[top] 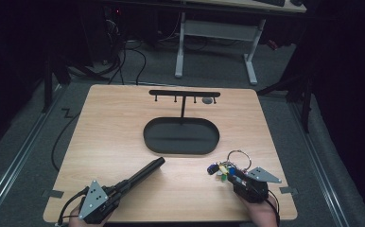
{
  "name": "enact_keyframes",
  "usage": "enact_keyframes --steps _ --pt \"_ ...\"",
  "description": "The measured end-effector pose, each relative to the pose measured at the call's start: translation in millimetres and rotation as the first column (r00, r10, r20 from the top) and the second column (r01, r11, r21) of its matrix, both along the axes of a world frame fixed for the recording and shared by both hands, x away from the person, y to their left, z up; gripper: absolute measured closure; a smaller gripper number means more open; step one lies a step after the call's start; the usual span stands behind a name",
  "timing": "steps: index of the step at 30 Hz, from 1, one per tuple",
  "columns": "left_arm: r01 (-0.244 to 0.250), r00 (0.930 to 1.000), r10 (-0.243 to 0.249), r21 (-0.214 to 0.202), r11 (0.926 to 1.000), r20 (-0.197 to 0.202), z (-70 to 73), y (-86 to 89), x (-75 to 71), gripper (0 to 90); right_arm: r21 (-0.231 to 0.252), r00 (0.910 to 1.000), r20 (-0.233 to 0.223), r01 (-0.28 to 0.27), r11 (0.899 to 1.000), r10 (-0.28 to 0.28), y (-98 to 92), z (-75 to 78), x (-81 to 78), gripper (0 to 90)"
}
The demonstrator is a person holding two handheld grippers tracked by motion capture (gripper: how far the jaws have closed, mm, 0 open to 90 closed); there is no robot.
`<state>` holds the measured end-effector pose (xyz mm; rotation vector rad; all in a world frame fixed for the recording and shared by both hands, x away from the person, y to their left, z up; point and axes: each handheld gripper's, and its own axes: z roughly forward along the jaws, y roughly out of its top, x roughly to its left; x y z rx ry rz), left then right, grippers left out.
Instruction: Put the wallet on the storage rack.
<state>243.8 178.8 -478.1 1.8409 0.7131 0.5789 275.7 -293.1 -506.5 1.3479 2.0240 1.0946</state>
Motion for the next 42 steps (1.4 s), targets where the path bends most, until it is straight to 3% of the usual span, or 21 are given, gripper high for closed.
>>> enact_keyframes --steps 14,28,32,35,42 --pt "-0.035 0.9981 0.032 -0.057 0.9978 -0.052 -7.2 19.2 9.8 82.8 0.009 1.0000 -0.003 0.003 1.000 -0.003 -1.5 0.4 0.6 63.2" --pt "-0.057 0.9974 0.053 -0.077 0.9954 -0.049 -12.4 24.7 12.3 79.7 0.019 1.0000 -0.006 0.000 1.000 0.001 -1.0 -0.1 4.2 63.2" --pt "-0.075 0.9962 0.070 -0.084 0.9937 -0.051 -12.9 27.5 13.1 77.3 0.021 0.9999 -0.011 0.002 1.000 -0.002 -0.9 -0.2 5.1 63.1" --pt "-0.080 0.9948 0.073 -0.093 0.9925 -0.071 -13.8 31.0 14.7 70.1 0.019 0.9999 -0.014 -0.001 1.000 0.001 -0.6 -0.3 5.2 63.1" --pt "-0.063 0.9956 0.059 -0.043 0.9971 -0.073 -16.3 28.0 15.6 60.4 0.014 0.9999 -0.013 -0.009 1.000 0.009 -0.4 -0.4 5.2 63.1"
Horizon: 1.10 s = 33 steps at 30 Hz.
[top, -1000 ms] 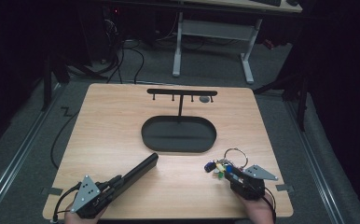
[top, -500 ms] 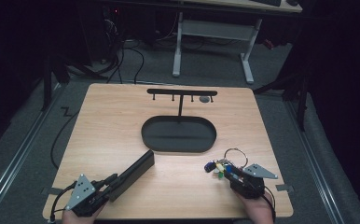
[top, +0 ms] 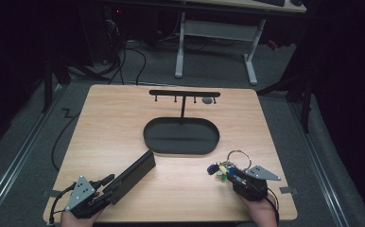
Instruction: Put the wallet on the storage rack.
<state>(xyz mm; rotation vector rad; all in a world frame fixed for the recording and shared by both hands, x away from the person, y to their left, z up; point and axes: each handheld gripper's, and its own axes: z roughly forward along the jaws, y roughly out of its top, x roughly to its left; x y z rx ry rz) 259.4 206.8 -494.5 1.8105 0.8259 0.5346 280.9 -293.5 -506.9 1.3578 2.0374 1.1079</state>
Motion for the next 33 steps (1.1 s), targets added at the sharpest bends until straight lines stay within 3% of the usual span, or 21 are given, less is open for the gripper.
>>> enact_keyframes --steps 10,21,24,28,30,33 --pt "-0.001 1.0000 0.001 0.059 0.9982 -0.003 -2.6 -3.4 0.9 54.9 0.004 1.0000 0.007 -0.005 1.000 0.005 -1.4 1.1 -0.3 61.7" --pt "-0.004 0.9997 0.008 0.160 0.9872 -0.025 -2.9 -12.6 1.6 48.5 0.006 0.9999 0.013 -0.002 1.000 0.002 -4.7 3.0 -4.0 59.4" --pt "-0.005 0.9984 0.014 0.159 0.9872 -0.055 -2.9 -14.5 1.3 46.4 0.000 0.9999 0.010 0.001 1.000 -0.001 -9.1 4.0 -4.1 56.0" --pt "-0.023 0.9972 0.035 0.165 0.9860 -0.067 -1.6 -14.5 1.3 44.4 0.003 1.0000 0.007 -0.001 1.000 0.001 -12.4 4.4 -2.7 52.7" --pt "-0.039 0.9964 0.052 0.186 0.9818 -0.067 0.2 -15.2 2.4 44.1 -0.008 0.9999 -0.007 -0.009 1.000 0.009 -16.0 4.8 -0.3 51.7" --pt "-0.038 0.9954 0.059 0.255 0.9662 -0.075 3.5 -20.0 5.3 40.9 0.016 0.9998 0.008 0.020 1.000 -0.020 -26.0 10.0 0.5 50.5"
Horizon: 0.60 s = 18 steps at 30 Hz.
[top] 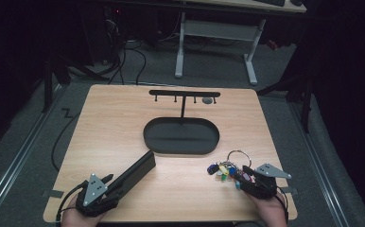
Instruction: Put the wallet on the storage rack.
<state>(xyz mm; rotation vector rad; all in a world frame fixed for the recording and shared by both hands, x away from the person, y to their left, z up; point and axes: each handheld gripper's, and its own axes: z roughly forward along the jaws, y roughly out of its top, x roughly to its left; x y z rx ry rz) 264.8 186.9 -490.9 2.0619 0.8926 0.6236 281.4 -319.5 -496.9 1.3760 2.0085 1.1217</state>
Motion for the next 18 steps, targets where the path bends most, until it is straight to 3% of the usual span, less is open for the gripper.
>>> enact_keyframes --steps 3,4,7,8,11,13,15,18 --pt "0.004 0.9999 -0.005 0.049 0.9988 0.010 0.9 -3.6 -0.4 41.1 0.014 0.9994 0.033 0.005 1.000 -0.005 -3.5 -0.3 -4.0 50.5" --pt "-0.001 1.0000 0.000 0.078 0.9970 0.010 3.6 -6.6 0.8 41.3 0.018 0.9995 0.032 0.002 1.000 -0.002 -4.1 -1.0 -5.0 50.5" --pt "-0.006 1.0000 0.005 0.107 0.9942 0.007 7.4 -9.8 3.7 41.4 0.018 0.9995 0.031 -0.010 1.000 0.009 -5.2 -2.2 -6.3 50.5" --pt "0.000 1.0000 0.002 0.120 0.9928 -0.009 12.7 -12.4 6.3 41.5 0.027 0.9993 0.032 -0.020 0.999 0.019 -6.5 -3.4 -7.6 50.7" --pt "0.027 0.9976 -0.020 0.096 0.9951 -0.067 23.4 -15.7 9.3 41.3 0.038 0.9990 0.018 -0.041 0.998 0.040 -9.0 -5.5 -10.3 51.3" --pt "0.028 0.9967 -0.021 0.099 0.9947 -0.079 27.2 -17.0 10.2 41.4 0.038 0.9986 0.020 -0.049 0.998 0.049 -10.6 -6.4 -11.0 51.7" --pt "0.034 0.9930 -0.021 0.114 0.9929 -0.116 38.0 -19.5 14.5 42.0 0.064 0.9986 0.018 -0.051 0.997 0.050 -15.5 -7.3 -12.7 51.8" --pt "0.043 0.9847 -0.018 0.141 0.9891 -0.174 42.3 -24.1 20.3 42.7 0.084 0.9978 0.030 -0.061 0.995 0.059 -18.7 -6.4 -12.8 51.1"
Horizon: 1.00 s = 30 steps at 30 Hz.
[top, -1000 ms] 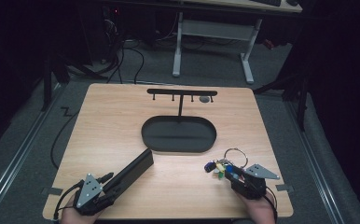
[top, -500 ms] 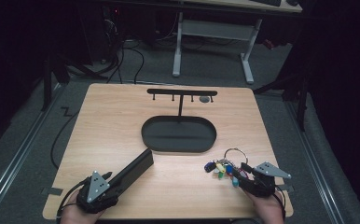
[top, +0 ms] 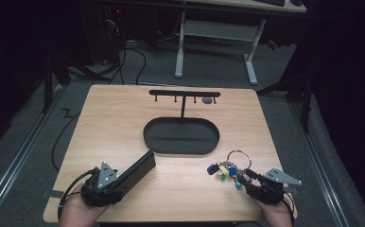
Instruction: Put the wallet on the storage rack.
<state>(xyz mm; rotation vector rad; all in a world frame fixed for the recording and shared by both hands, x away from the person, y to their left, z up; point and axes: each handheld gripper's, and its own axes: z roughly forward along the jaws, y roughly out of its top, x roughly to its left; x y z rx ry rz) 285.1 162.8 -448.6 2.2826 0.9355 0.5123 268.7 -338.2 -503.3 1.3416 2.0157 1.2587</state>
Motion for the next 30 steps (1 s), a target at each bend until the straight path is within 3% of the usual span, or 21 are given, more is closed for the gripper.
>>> enact_keyframes --steps 1,5,7,8,10,13,14,23,30 --pt "0.000 1.0000 0.000 0.000 1.0000 0.000 0.0 0.0 0.0 42.7 0.000 1.0000 0.000 0.000 1.000 0.000 0.0 0.0 0.0 51.1" --pt "-0.005 0.9982 0.007 0.030 0.9995 -0.060 3.8 -3.8 7.0 42.6 0.032 0.9999 0.017 0.001 0.999 -0.002 -4.1 3.6 -1.6 49.3" --pt "0.003 0.9958 0.004 0.071 0.9975 -0.091 4.5 -5.1 12.8 41.5 0.043 0.9994 0.035 0.006 0.999 -0.008 -6.6 6.6 -4.9 48.4" --pt "0.003 0.9958 0.004 0.071 0.9975 -0.091 4.5 -5.1 12.8 40.3 0.043 0.9994 0.035 0.006 0.999 -0.008 -6.6 6.6 -4.9 48.4" --pt "0.014 0.9919 -0.001 0.099 0.9950 -0.127 5.1 -4.5 17.8 40.2 0.048 0.9990 0.044 0.010 0.999 -0.012 -7.7 9.2 -9.1 49.3" --pt "0.021 0.9886 -0.005 0.101 0.9947 -0.150 5.7 -4.5 20.7 40.4 0.045 0.9990 0.041 0.015 0.999 -0.017 -8.3 8.9 -9.8 48.6" --pt "0.039 0.9845 -0.020 0.104 0.9938 -0.174 5.7 -6.2 23.5 40.4 0.043 0.9993 0.032 0.019 0.999 -0.021 -8.6 7.1 -9.3 47.9" --pt "0.083 0.9833 -0.059 0.136 0.9873 -0.172 8.8 -16.5 27.5 46.0 0.017 0.9998 0.019 0.009 1.000 -0.009 -4.2 4.4 -12.5 46.4" --pt "0.076 0.9812 -0.045 0.162 0.9839 -0.188 8.3 -14.9 28.1 60.9 0.013 1.0000 0.000 0.003 1.000 -0.003 -3.2 0.7 -12.5 46.2"
